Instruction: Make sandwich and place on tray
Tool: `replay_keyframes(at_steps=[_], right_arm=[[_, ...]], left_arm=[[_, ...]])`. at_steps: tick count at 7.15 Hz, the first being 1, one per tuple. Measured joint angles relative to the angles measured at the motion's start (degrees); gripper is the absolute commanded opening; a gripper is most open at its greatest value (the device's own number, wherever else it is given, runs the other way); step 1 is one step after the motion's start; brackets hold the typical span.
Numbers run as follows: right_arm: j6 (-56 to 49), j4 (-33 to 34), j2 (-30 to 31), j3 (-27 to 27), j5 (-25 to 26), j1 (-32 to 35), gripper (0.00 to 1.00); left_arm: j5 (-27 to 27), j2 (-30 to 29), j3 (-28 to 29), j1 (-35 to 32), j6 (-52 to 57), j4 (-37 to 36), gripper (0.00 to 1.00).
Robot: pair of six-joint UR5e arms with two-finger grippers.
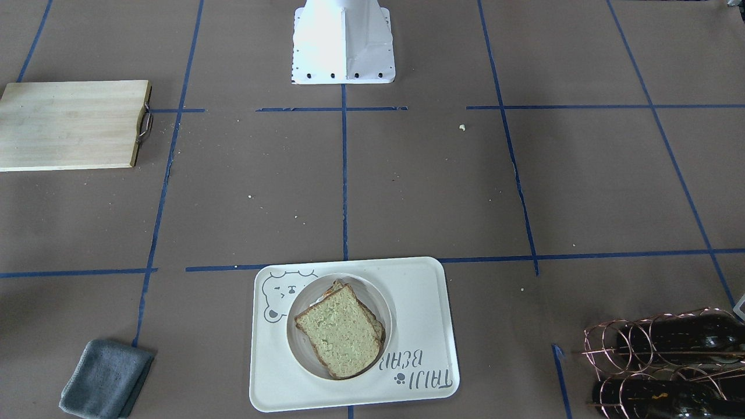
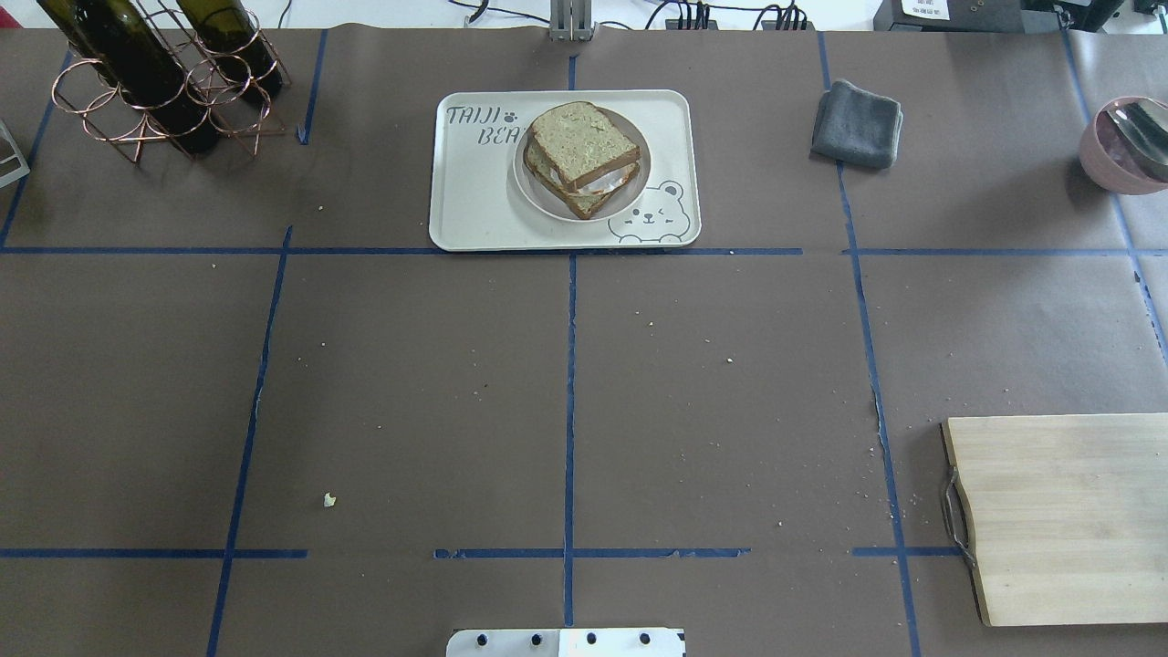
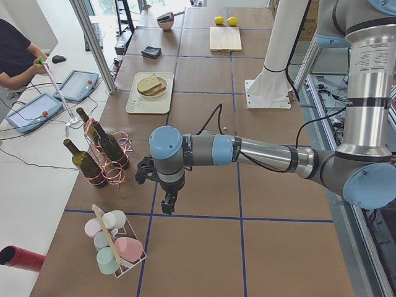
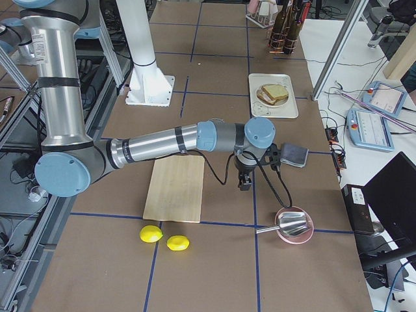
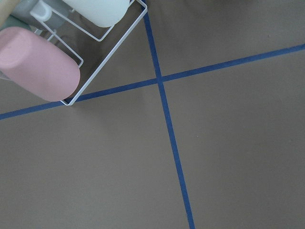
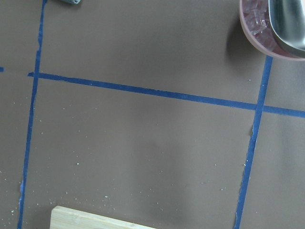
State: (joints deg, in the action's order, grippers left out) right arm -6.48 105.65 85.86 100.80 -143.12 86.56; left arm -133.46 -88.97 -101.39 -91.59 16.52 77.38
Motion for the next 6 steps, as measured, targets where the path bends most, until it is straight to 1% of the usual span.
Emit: replay_keyframes(at_steps=[3,6], right_arm=[[-0.1,-0.1,0.9,-0.1,0.7,0.0,1.0],[-0.1,-0.2,1.7,0.0,5.8,-0.1,1.0]], left_arm=[[0.1,0.1,0.4,0.8,-0.1,-0.4,1.0],[0.3,0.3,0.8,0.7,-0.1,-0.5,1.0]])
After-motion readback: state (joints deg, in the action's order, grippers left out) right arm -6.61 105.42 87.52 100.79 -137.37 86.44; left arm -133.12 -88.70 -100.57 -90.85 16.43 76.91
